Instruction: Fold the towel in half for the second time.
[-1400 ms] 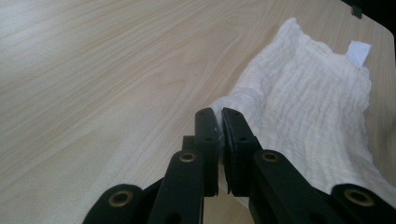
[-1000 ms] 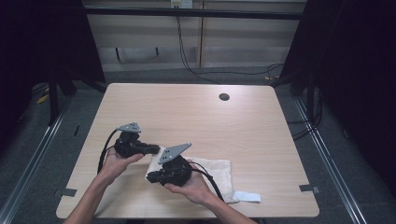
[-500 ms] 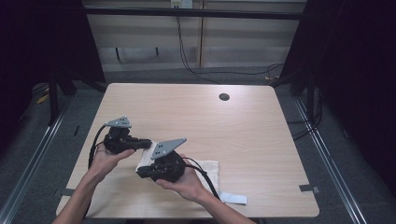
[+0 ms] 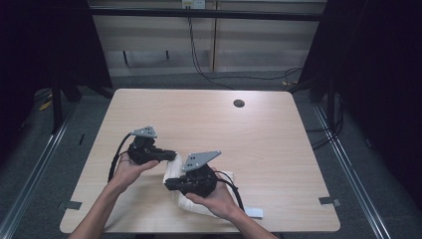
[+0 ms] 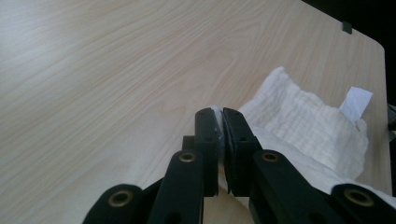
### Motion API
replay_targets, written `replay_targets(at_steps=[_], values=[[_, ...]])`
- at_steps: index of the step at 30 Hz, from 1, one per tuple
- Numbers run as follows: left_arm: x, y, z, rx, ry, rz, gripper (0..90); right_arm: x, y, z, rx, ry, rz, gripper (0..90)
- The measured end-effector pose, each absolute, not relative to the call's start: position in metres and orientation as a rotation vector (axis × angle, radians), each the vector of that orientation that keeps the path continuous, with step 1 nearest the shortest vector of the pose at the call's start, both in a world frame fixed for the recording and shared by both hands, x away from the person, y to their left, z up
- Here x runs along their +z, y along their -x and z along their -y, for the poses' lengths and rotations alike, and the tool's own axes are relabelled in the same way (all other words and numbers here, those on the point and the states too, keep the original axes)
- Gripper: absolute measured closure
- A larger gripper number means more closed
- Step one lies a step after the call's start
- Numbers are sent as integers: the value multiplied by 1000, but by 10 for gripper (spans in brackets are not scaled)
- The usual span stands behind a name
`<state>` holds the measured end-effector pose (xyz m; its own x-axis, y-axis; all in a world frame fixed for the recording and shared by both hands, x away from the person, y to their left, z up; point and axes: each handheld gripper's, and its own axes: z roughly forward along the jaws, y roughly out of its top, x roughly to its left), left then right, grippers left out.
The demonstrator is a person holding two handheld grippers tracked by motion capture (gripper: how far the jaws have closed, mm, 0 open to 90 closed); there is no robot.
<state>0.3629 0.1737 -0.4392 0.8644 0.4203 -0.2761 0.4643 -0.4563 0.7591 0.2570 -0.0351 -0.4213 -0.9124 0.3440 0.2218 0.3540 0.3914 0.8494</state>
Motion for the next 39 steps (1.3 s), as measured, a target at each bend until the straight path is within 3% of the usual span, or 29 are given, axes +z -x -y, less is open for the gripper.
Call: replay_targets(at_steps=[39], values=[[-451,-353,-80,-130,-2233,-490,854,-451,-218,125,-1509,869,2648,851]])
